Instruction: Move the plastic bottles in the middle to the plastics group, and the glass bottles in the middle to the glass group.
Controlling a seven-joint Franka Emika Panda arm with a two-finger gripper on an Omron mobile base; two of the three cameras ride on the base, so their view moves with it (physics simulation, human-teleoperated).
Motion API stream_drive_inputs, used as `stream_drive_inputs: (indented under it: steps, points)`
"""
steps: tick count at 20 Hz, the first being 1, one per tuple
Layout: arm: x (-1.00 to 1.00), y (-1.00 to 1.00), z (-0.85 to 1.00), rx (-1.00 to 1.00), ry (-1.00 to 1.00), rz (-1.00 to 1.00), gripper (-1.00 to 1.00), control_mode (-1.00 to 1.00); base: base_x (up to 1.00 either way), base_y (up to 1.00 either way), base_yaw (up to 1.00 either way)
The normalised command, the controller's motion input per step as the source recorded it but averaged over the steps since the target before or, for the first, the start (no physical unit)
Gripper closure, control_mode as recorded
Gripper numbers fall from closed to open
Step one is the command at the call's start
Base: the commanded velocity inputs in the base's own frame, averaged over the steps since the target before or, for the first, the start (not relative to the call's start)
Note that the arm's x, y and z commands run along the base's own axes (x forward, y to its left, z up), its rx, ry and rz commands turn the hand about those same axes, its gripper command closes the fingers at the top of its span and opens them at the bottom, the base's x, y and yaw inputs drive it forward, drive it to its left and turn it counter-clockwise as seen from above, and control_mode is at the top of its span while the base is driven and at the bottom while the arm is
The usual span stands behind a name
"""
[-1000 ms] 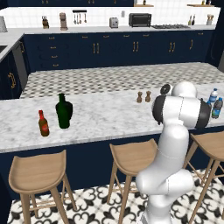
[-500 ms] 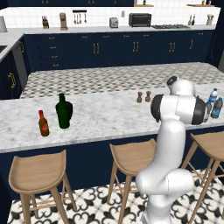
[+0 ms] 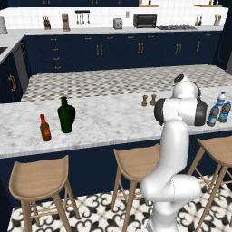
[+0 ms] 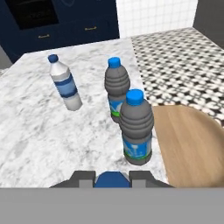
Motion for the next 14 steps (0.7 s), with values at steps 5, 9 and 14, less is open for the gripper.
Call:
stream_drive_inputs:
  steps: [5, 9, 14]
  points:
    - [0.00, -0.15, -0.12, 0.00, 0.00, -0.03, 1.00, -1.00, 0.00, 0.00, 0.00]
    - [0.00, -0.27, -0.08, 0.00, 0.00, -0.01, 1.00, -1.00, 0.00, 0.00, 0.00]
    - [0.00, -0.22, -0.04, 0.00, 0.00, 0.00, 1.00, -1.00, 0.00, 0.00, 0.00]
